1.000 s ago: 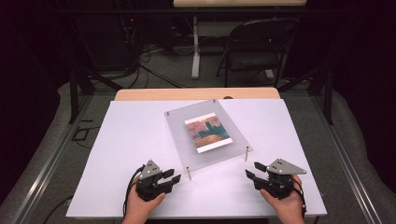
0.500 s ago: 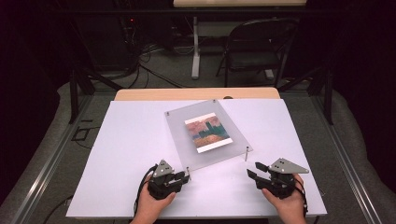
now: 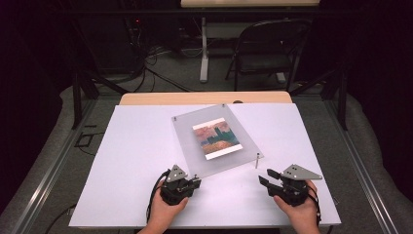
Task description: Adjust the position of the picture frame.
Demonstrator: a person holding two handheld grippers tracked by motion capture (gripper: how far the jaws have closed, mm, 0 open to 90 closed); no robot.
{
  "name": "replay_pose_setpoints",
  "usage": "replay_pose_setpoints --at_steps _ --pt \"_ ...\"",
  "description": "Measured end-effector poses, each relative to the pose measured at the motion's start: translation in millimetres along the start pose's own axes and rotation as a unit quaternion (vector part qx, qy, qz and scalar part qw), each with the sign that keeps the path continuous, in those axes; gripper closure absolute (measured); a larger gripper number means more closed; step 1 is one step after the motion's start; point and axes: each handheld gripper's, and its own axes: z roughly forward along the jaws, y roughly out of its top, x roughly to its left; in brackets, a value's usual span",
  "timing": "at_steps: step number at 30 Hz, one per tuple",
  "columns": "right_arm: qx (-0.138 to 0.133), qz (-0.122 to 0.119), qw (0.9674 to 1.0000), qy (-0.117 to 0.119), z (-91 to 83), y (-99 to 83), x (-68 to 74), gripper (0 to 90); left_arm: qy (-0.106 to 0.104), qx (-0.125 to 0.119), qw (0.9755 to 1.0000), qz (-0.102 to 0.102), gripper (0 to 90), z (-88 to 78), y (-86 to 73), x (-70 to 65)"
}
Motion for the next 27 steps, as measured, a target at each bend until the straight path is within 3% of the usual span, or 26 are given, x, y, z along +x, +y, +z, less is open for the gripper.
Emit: replay_pose_setpoints --at_steps 17,27 --pt "0.009 0.006 0.9999 0.001 4.5 0.1 -2.3 56.4 0.014 -0.004 0.9999 -0.003 83.8 14.3 1.9 -2.4" --pt "0.013 0.006 0.9999 0.003 6.8 0.1 -3.1 59.7 0.003 -0.008 0.9999 -0.015 85.0 13.6 1.5 -0.5"
